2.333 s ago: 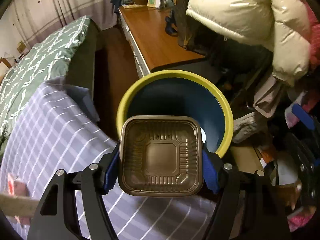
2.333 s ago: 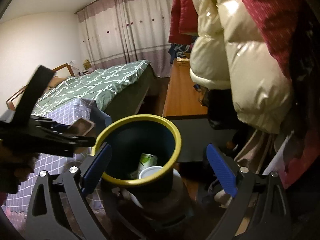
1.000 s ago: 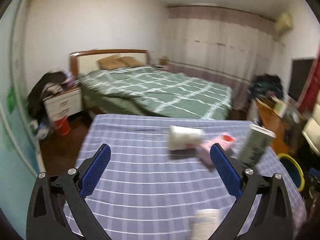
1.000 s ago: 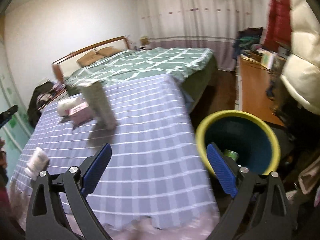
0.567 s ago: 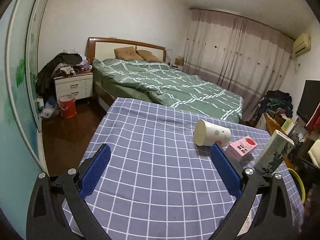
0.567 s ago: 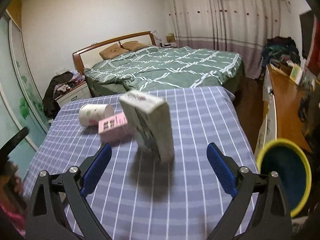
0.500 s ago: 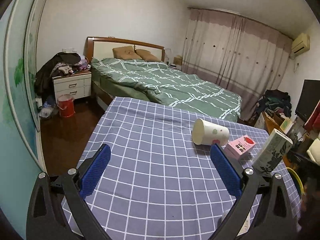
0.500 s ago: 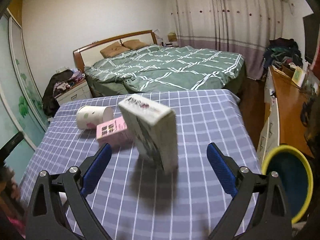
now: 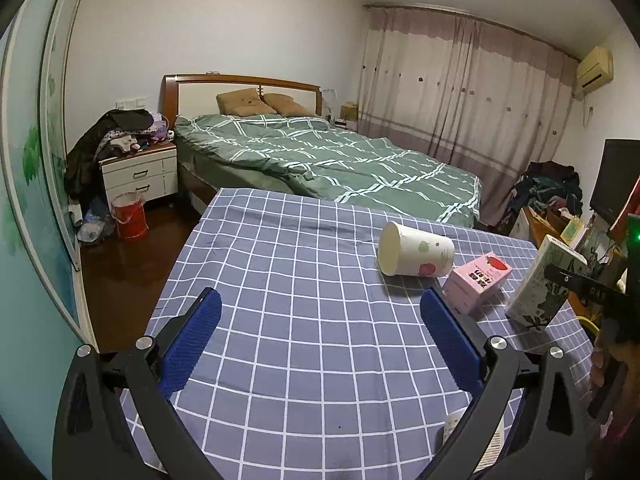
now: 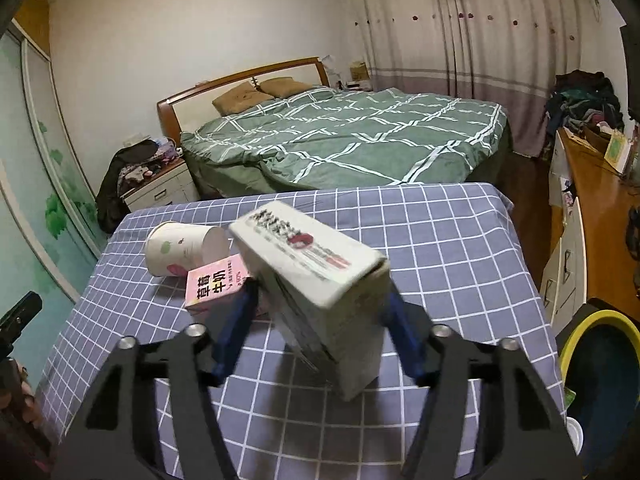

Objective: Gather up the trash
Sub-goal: 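Grasp the tall green-and-white carton with the right tool, then carry the carton over the bin and open the right tool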

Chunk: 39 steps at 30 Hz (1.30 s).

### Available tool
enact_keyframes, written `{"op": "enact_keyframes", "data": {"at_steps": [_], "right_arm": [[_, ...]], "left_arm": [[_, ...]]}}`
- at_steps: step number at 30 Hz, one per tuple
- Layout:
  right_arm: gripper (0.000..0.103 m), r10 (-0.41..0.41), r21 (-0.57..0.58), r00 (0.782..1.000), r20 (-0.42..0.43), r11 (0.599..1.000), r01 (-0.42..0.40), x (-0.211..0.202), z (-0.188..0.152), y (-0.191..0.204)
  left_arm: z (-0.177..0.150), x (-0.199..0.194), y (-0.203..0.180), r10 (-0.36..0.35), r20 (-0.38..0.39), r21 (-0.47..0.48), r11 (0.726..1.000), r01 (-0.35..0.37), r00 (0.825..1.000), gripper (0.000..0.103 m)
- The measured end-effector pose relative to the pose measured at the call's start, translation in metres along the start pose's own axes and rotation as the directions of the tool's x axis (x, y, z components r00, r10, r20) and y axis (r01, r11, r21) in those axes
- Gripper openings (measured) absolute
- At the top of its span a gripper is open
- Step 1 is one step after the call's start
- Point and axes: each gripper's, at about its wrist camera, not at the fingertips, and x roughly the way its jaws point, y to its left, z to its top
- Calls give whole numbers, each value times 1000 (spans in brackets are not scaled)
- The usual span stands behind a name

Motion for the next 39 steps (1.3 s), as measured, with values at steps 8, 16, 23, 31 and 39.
{"op": "enact_keyframes", "data": {"at_steps": [8,16,23,31,39], "right_arm": [[28,32,12,999,13,999,-32,-13,-4,0],[28,39,-3,997,62,999,-39,-56,-11,4],[28,-79,75,987,142,995,69,-118,-25,-42],[28,-396,238,913,102,901,364,-158,-54,-147],[33,-538,296,843,9,807,512,-156,-82,-206]], "left_arm": [[-2,1,-3,3,2,8,1000,-3,1000,98],[-3,0,-5,4,3,12,1000,-4,1000,98],[-5,0,-6,4,-1,20,1000,-4,1000,98],[-5,0,-7,3,-1,22,1000,-3,1000,98],[-6,6,-10,9,-19,39,999,-8,1000,98]]}}
